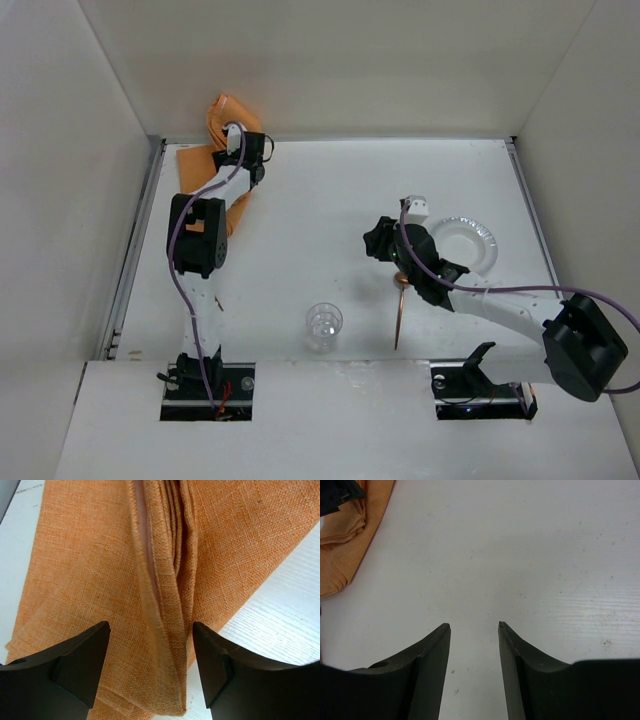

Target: Set the dinner table for one person

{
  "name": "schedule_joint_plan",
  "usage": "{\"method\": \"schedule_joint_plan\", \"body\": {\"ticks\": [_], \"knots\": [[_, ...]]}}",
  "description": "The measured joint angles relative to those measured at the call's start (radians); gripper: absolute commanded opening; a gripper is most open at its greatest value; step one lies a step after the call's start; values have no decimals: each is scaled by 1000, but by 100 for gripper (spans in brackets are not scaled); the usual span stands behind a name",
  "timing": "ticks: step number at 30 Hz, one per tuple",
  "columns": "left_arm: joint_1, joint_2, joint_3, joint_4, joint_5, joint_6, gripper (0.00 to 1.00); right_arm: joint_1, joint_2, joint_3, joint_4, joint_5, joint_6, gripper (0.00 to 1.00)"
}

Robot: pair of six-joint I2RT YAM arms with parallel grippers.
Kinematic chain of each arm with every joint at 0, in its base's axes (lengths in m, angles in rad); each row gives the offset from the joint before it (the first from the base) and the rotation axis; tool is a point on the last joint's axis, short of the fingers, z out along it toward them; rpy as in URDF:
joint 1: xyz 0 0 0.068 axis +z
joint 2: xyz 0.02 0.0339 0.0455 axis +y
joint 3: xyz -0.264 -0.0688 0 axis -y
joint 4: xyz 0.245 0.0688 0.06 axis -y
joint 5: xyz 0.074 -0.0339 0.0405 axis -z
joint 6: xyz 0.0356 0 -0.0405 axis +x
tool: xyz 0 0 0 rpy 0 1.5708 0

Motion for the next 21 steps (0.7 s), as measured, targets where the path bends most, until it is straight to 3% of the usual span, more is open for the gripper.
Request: {"method": "schedule_joint_plan", "body": {"ticks": [6, 12, 16, 21], "knots": [[16, 41, 46, 0, 21, 10, 61, 6, 6, 0, 0, 0, 0, 49], [27, 75, 81, 0, 30, 18, 40, 6, 11, 1, 0, 0, 0, 49], [28, 85, 85, 0, 45, 15, 19, 6, 13, 1, -1, 0, 0, 49], [17, 84, 85, 1, 65, 16, 9, 6, 12, 0, -1, 0, 0, 49]]}}
